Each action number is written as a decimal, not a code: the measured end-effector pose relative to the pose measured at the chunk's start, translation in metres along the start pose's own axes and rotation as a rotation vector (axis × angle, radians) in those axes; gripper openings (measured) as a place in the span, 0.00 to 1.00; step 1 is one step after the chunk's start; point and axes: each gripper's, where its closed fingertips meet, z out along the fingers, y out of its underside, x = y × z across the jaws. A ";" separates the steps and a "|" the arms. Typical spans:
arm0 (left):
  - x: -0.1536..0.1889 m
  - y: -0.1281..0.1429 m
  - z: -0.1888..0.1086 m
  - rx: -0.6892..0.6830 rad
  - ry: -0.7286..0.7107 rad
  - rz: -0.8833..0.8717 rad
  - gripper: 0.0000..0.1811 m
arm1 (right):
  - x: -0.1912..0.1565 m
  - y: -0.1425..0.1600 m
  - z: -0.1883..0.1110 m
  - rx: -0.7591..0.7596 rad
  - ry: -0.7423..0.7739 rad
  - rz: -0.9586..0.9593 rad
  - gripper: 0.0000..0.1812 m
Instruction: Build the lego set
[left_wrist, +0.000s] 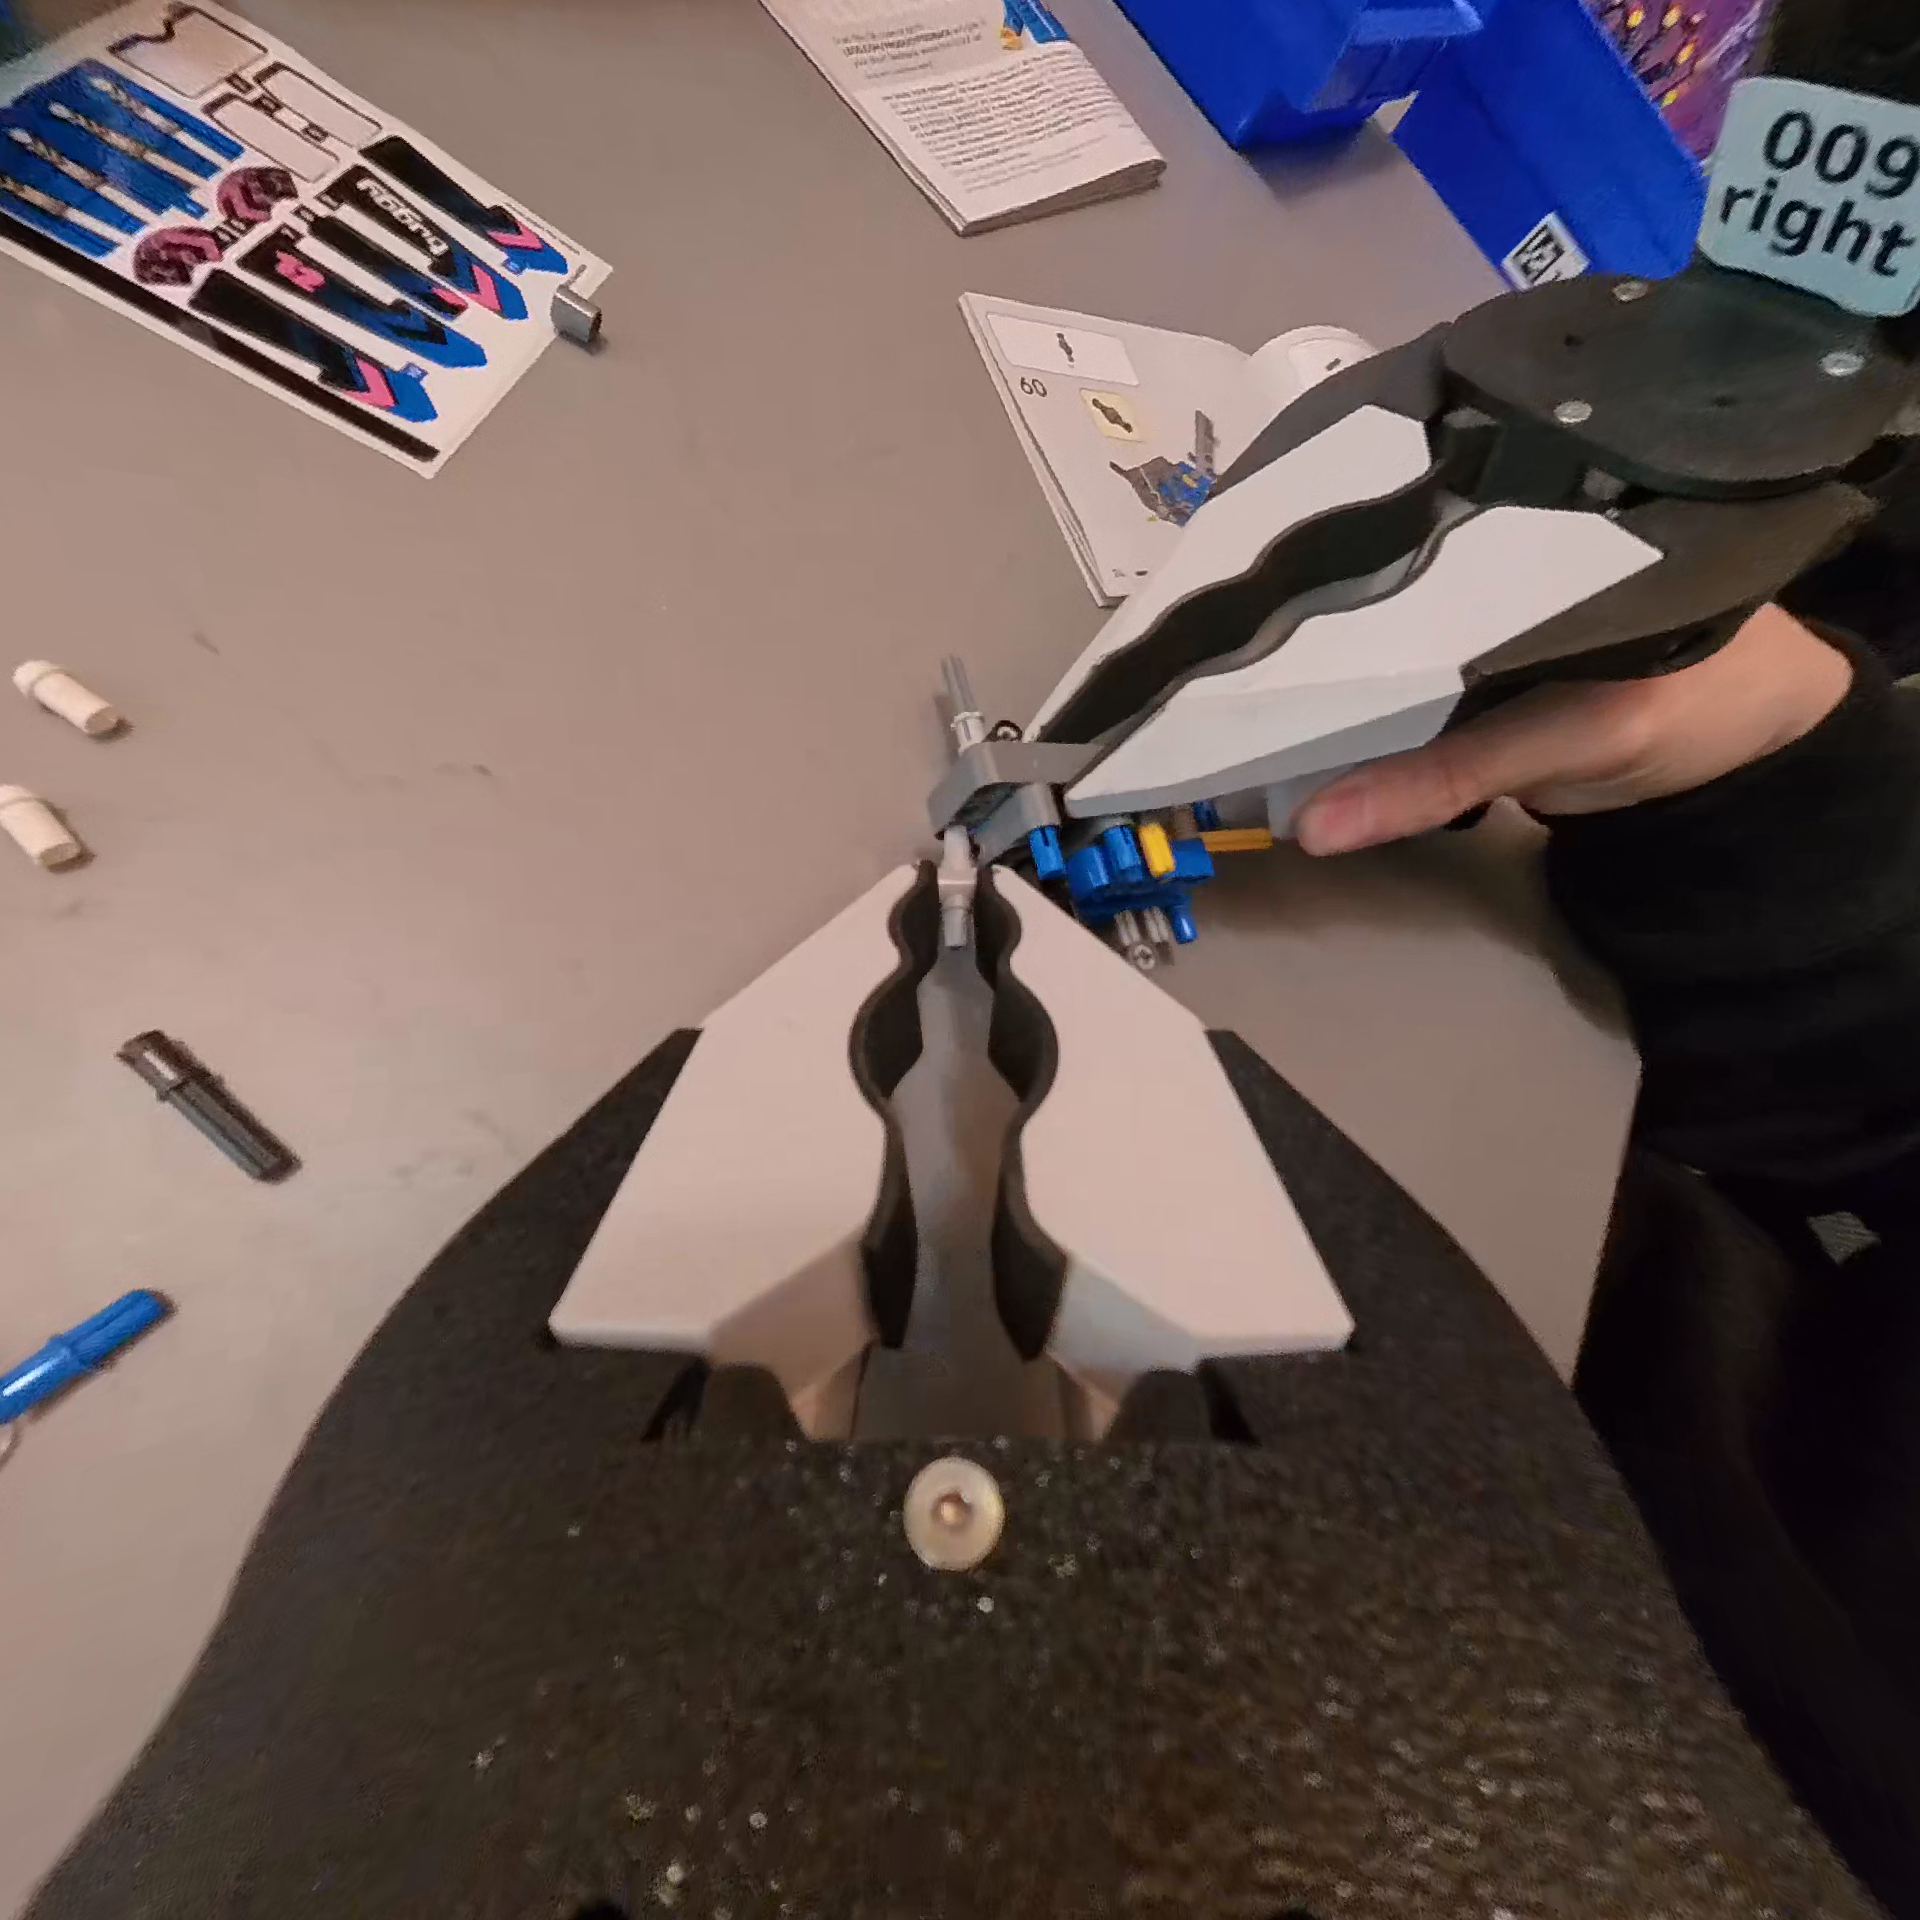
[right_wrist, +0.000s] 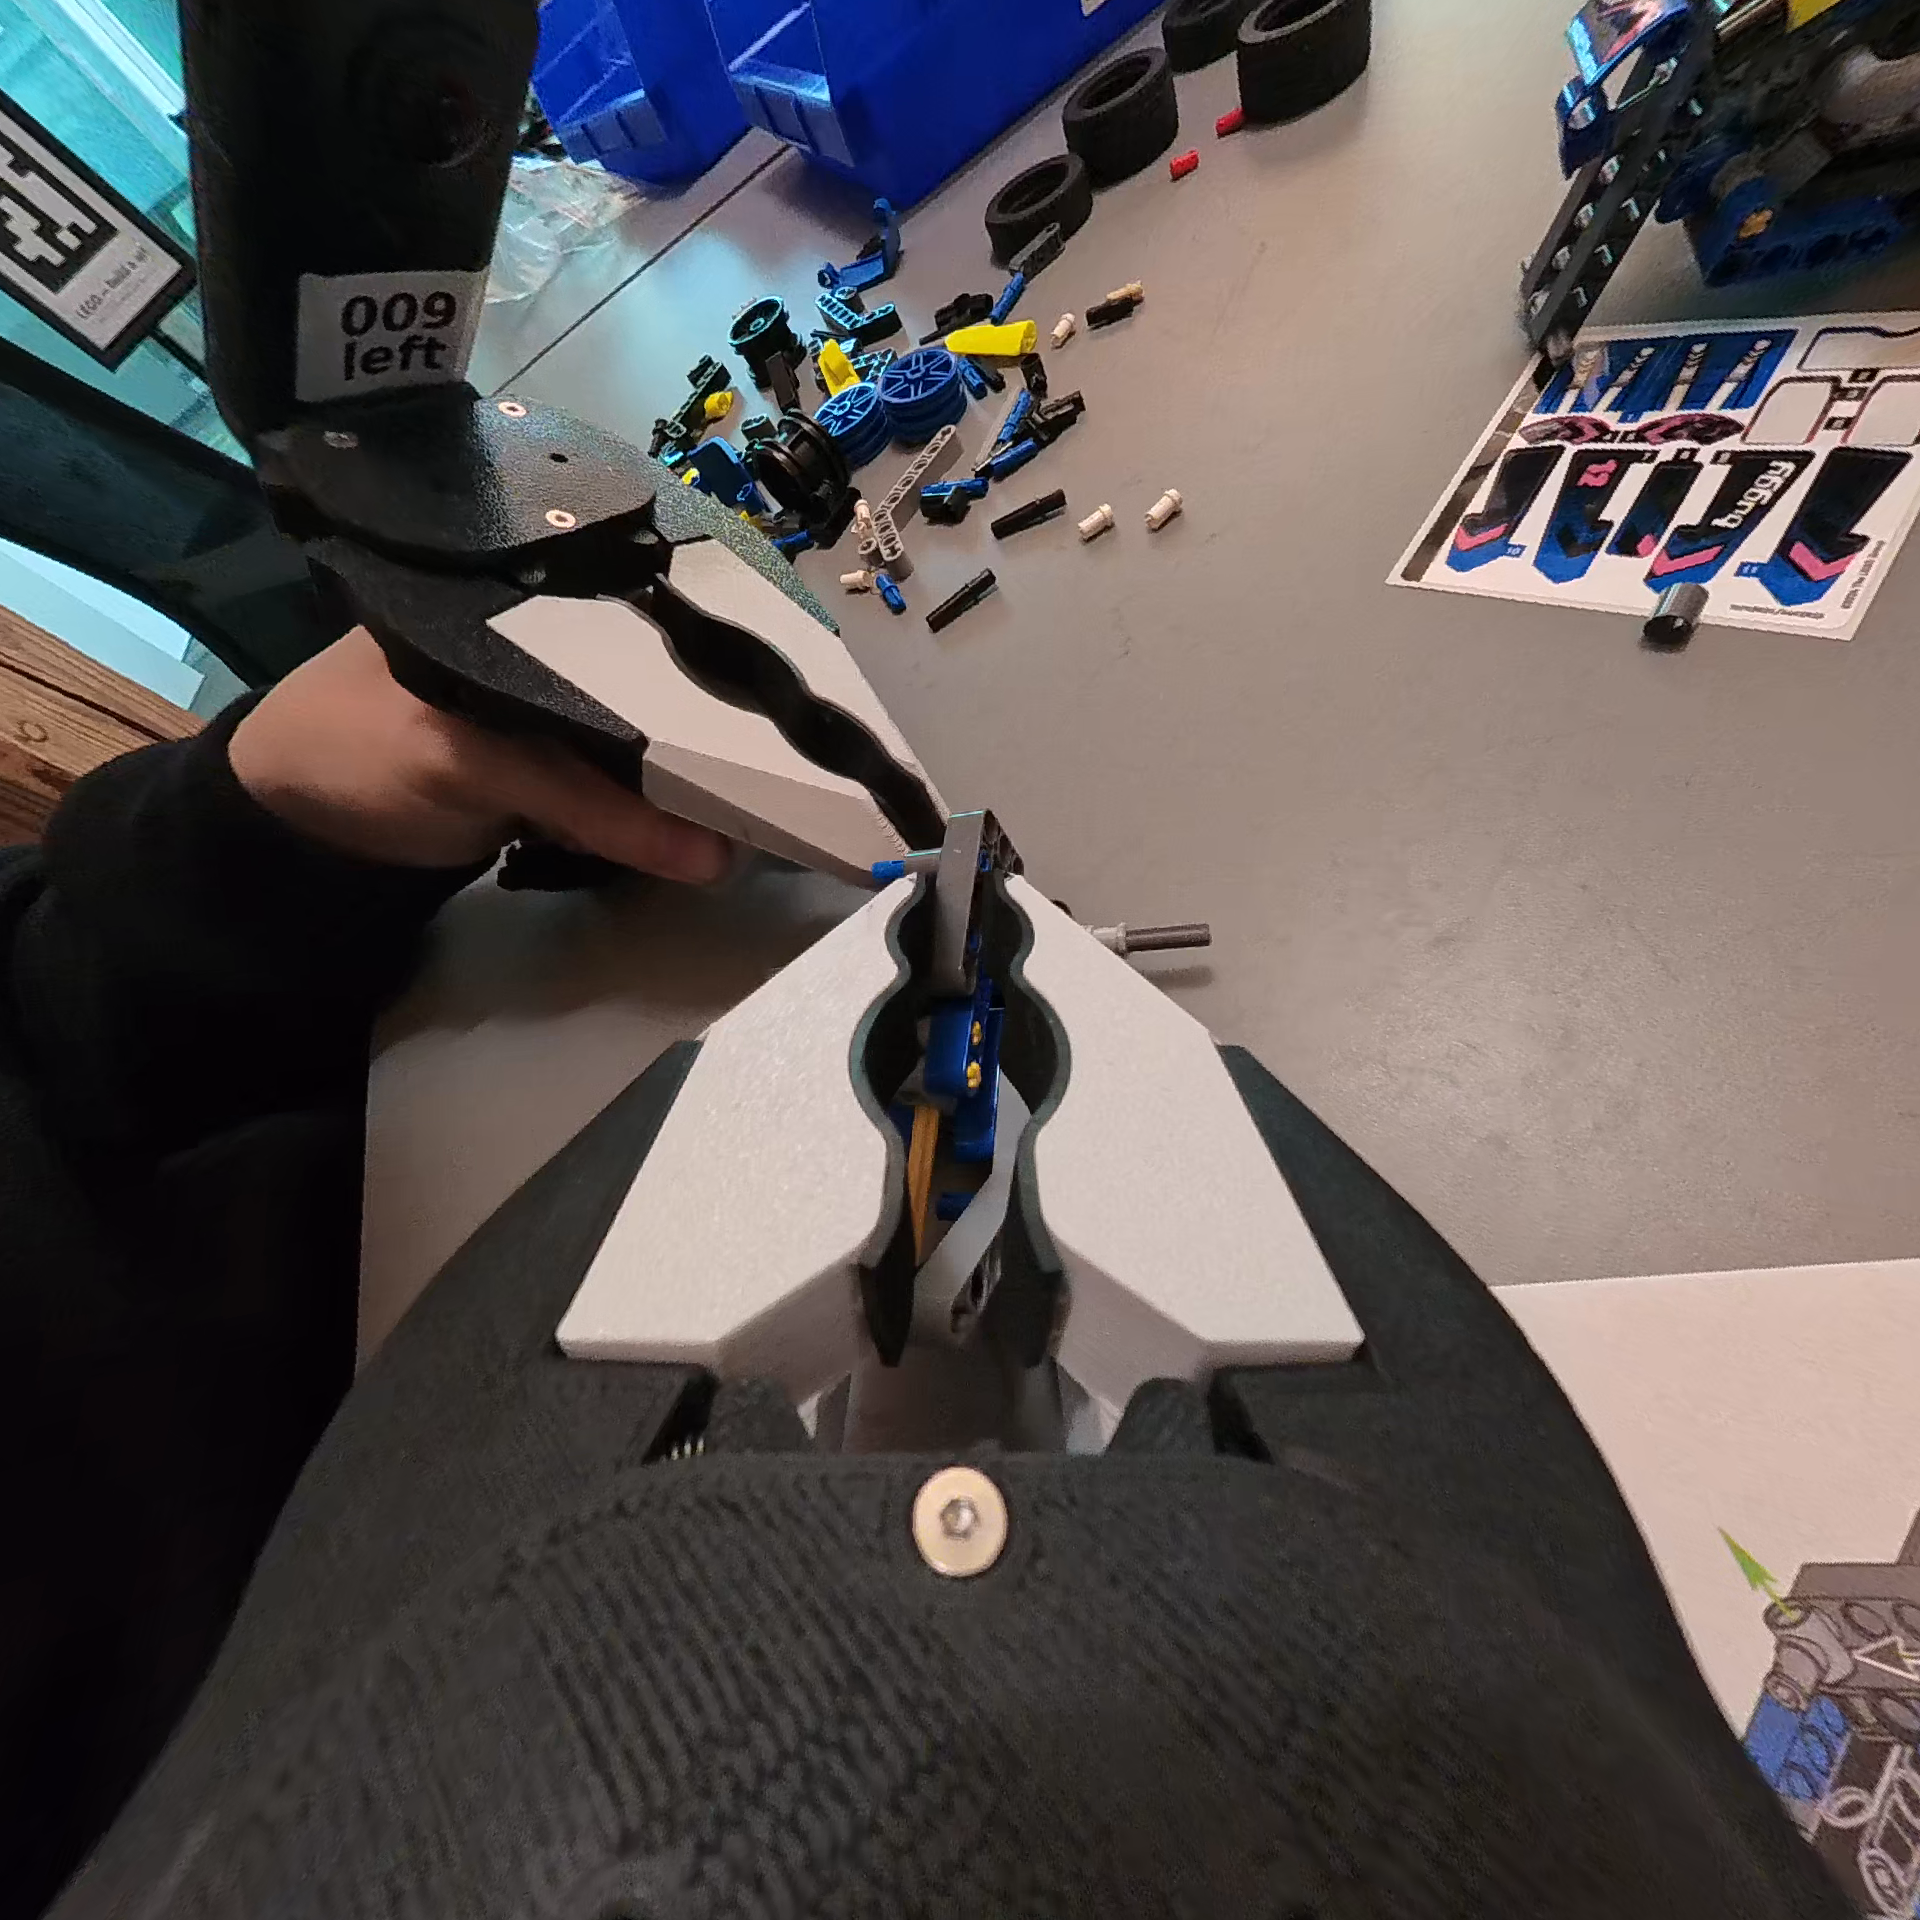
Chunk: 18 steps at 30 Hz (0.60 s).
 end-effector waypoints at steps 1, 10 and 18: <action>-0.001 0.000 0.001 -0.001 -0.025 0.025 0.02 | 0.000 0.000 0.000 0.000 0.003 -0.002 0.05; -0.001 -0.003 0.001 0.009 -0.008 0.017 0.02 | 0.003 -0.001 -0.001 0.006 0.024 -0.018 0.05; -0.001 -0.003 0.004 0.002 -0.040 0.058 0.02 | 0.005 -0.001 -0.004 -0.022 0.076 -0.129 0.05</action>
